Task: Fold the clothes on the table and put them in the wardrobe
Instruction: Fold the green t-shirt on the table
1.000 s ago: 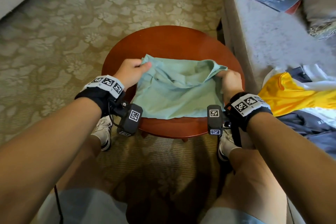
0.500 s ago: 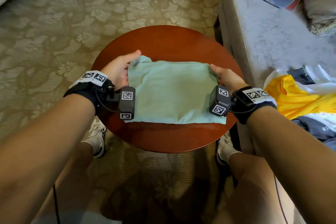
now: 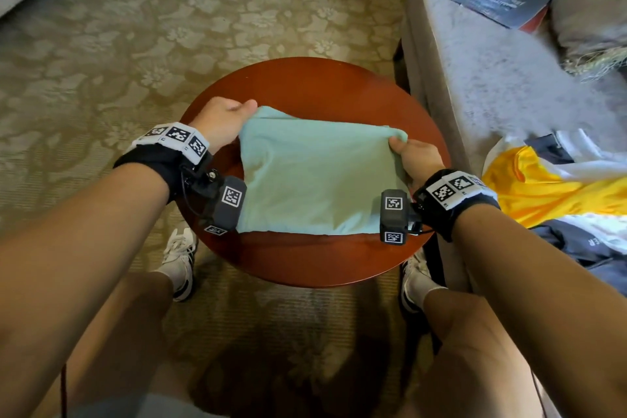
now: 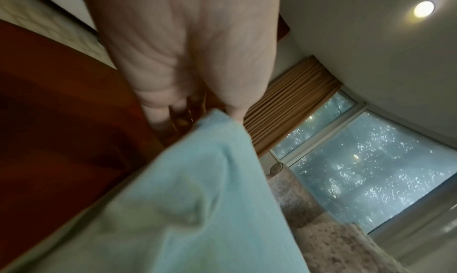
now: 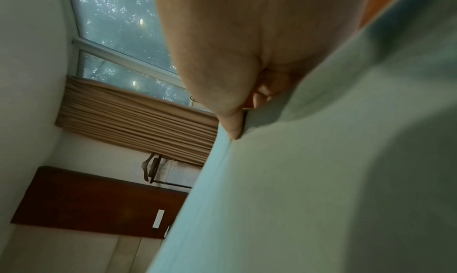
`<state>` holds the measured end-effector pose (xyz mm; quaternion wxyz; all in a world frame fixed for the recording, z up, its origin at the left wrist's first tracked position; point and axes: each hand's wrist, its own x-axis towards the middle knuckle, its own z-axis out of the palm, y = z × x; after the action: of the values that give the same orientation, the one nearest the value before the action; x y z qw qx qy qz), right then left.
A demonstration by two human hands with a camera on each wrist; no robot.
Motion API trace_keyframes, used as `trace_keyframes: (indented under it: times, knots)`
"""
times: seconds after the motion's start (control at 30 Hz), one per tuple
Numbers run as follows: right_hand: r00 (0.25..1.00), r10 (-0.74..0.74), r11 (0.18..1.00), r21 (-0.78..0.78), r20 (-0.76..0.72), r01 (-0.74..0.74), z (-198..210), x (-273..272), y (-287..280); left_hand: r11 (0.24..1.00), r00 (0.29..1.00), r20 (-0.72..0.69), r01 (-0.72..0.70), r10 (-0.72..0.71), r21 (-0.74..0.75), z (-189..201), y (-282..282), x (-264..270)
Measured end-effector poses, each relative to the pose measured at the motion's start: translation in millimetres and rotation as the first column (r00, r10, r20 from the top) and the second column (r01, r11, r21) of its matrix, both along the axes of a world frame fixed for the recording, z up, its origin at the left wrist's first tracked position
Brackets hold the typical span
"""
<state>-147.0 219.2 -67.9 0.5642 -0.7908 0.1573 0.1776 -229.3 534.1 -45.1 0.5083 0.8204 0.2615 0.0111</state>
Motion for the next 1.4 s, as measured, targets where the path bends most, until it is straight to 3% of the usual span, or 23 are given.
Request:
trace_keyframes:
  times: [0.13, 0.23, 0.4, 0.57, 0.83, 1.1, 1.2, 1.4]
  knots:
    - [1.000, 0.002, 1.000, 0.007, 0.029, -0.003, -0.8, 0.5, 0.7, 0.999, 0.997, -0.059, 0.047, -0.047, -0.007, 16.5, -12.0, 5.8]
    - [1.000, -0.007, 1.000, 0.021, 0.001, 0.007, 3.0, -2.7, -0.3, 0.990, 0.997, -0.031, 0.079, -0.076, 0.116, 22.2, -20.6, 6.7]
    - [0.998, -0.020, 0.998, 0.056, -0.058, 0.023, -1.8, -3.3, -5.0, 0.948, 0.965, -0.071, 0.260, -0.251, 0.183, 14.9, -24.5, 2.1]
    - [0.999, -0.040, 0.999, 0.021, -0.027, 0.041, -3.6, -7.9, -1.9, 0.919, 0.965, -0.008, 0.253, -0.263, 0.302, 15.9, -30.0, 3.3]
    - [1.000, -0.012, 1.000, -0.005, -0.009, 0.012, -4.4, -3.3, -3.4, 0.944, 0.962, 0.128, 0.203, -0.243, 0.260, 19.9, -27.6, 16.3]
    - [1.000, 0.030, 0.996, 0.088, -0.005, -0.030, -1.5, -4.0, -7.3, 0.946, 0.969, 0.025, 0.234, -0.246, 0.226, 1.8, -32.7, 17.6]
    - [0.998, 0.053, 0.998, 0.020, 0.027, -0.053, 2.2, -3.7, -3.8, 0.951, 0.969, 0.045, 0.229, -0.244, 0.207, 5.6, -33.1, 10.8]
    - [0.996, 0.079, 0.996, -0.055, 0.050, -0.077, 7.6, -1.3, 0.6, 0.939, 0.951, -0.057, 0.310, -0.305, 0.150, 13.4, -20.7, 6.7]
